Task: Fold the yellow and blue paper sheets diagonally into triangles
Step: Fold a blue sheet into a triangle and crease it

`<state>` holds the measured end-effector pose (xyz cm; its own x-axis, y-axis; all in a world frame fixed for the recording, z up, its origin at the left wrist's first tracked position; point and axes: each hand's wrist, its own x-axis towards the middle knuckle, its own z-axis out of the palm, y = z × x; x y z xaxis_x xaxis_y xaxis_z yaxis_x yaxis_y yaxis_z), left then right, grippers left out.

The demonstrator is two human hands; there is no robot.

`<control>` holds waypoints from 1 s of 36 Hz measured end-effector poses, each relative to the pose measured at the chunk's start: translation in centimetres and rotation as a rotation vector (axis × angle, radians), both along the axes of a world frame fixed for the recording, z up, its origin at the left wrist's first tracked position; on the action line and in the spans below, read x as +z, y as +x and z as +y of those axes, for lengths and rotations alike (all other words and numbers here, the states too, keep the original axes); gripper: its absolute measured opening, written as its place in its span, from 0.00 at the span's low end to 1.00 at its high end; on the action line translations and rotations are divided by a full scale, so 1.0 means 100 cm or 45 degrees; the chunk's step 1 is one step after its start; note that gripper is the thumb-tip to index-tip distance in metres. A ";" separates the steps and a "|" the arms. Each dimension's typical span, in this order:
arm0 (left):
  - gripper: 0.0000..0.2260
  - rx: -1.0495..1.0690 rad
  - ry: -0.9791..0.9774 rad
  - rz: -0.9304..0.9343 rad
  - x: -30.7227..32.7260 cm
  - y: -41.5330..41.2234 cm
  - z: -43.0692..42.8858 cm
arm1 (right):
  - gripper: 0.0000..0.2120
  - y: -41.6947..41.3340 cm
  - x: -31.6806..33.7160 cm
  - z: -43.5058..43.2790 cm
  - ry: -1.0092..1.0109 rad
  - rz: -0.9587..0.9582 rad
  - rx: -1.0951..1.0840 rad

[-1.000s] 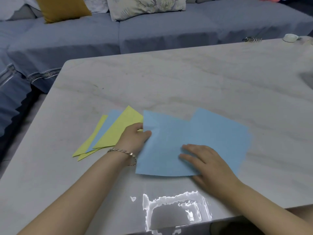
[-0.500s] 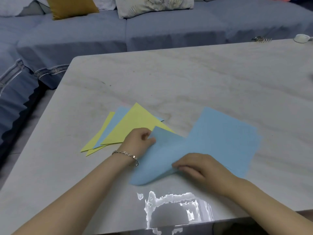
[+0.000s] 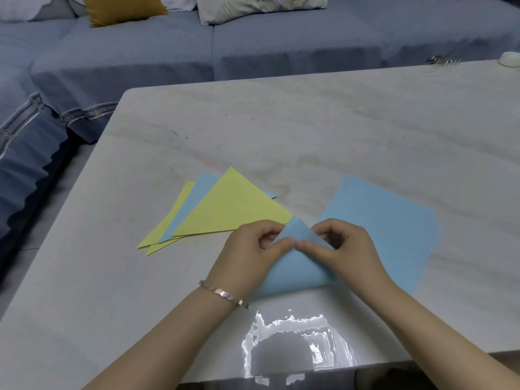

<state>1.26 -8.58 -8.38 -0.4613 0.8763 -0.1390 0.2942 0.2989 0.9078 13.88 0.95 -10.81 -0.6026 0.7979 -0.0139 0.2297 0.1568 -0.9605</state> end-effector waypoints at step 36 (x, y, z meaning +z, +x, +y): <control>0.13 0.291 0.140 -0.153 0.001 0.011 -0.005 | 0.12 0.007 0.019 -0.004 0.000 0.069 0.004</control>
